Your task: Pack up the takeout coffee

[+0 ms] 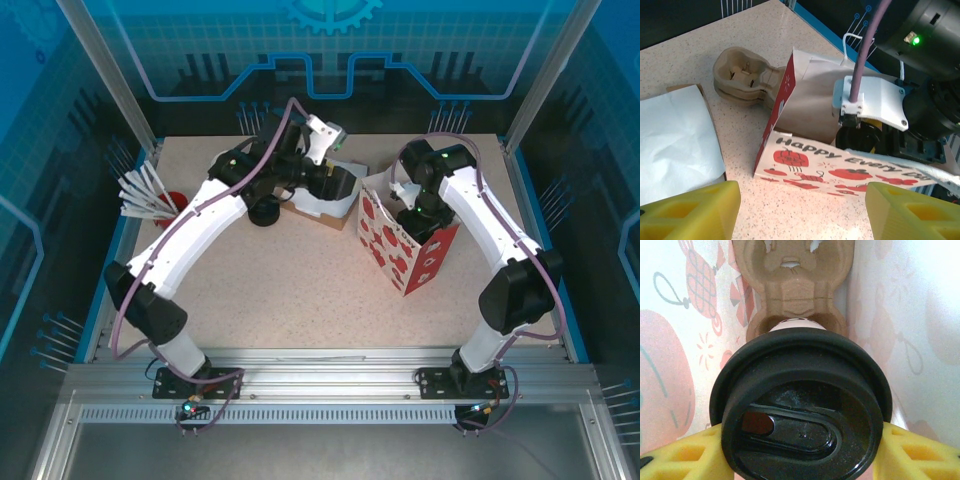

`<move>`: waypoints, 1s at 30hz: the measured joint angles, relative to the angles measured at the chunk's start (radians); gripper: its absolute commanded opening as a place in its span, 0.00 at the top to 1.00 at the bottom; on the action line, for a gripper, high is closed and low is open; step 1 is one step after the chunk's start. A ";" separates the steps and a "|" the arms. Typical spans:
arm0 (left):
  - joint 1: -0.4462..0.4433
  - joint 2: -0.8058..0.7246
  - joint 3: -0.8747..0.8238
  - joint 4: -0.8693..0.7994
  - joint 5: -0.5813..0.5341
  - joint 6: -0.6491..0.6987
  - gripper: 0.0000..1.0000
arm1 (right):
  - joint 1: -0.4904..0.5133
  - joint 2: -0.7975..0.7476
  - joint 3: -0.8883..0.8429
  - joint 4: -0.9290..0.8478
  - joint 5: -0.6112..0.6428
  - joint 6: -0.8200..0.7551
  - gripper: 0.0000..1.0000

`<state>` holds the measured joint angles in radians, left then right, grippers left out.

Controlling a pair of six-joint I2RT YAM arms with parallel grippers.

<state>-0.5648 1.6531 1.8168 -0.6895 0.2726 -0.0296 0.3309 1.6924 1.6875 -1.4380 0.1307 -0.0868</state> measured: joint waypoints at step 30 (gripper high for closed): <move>0.001 -0.246 -0.340 0.120 -0.052 -0.104 0.31 | 0.000 -0.014 -0.005 0.011 0.000 0.000 0.58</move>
<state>-0.5636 1.4075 1.4773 -0.5697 0.2207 -0.1333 0.3309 1.6783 1.6829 -1.4273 0.1310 -0.0872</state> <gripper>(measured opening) 0.693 0.613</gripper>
